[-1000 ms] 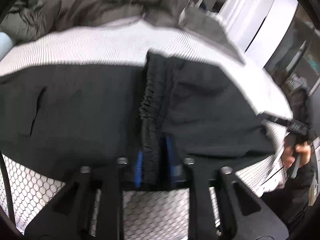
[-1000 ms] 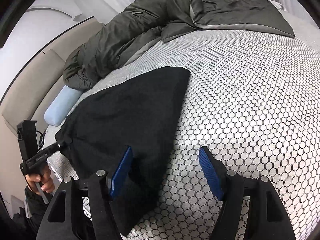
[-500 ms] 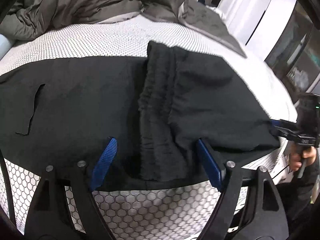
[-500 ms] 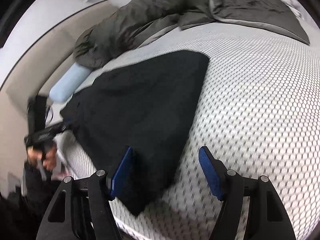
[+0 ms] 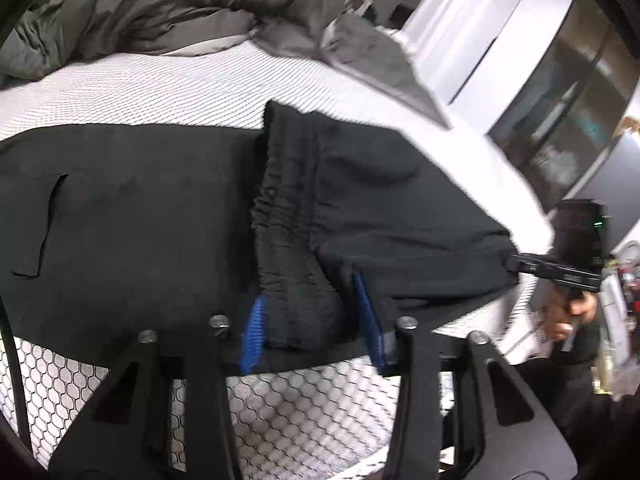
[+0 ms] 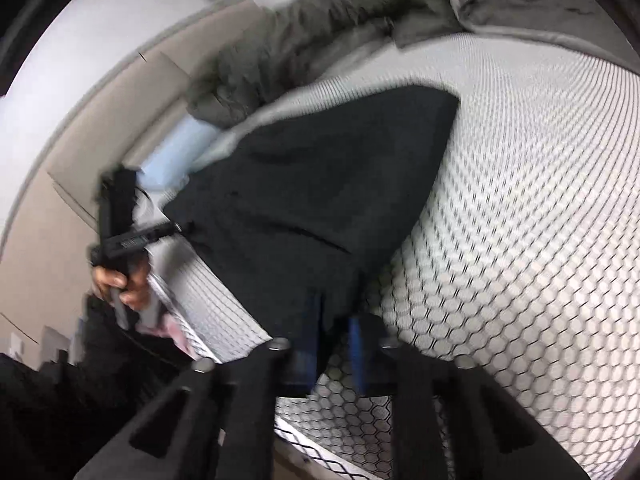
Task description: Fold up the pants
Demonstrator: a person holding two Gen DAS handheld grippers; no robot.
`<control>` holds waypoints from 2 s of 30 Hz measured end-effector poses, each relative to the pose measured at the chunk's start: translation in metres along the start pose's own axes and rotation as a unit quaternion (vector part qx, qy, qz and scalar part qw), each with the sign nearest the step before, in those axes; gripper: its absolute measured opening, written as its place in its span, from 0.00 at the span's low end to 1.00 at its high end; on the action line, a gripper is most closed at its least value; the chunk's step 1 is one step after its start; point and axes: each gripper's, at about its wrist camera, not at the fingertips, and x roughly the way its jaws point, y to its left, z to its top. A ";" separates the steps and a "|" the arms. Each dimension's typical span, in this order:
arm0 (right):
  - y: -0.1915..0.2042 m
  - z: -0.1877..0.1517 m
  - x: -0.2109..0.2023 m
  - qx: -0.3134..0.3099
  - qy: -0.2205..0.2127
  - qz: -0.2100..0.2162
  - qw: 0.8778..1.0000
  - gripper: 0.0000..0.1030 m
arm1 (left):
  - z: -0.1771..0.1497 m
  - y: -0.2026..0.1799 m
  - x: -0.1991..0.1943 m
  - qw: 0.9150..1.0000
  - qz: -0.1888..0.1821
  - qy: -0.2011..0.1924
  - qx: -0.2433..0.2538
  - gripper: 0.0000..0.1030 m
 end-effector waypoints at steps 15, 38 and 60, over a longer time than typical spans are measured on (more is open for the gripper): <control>-0.007 0.006 -0.011 0.012 -0.012 -0.040 0.999 0.36 | -0.007 0.014 -0.002 1.000 -0.011 0.028 -0.008 0.22; -0.001 0.001 0.027 0.000 0.063 -0.058 0.996 0.40 | -0.008 0.009 0.007 0.999 0.006 0.037 -0.003 0.22; -0.006 0.023 -0.021 0.030 -0.081 -0.076 0.993 0.75 | 0.021 0.014 -0.002 0.998 -0.028 0.010 -0.049 0.72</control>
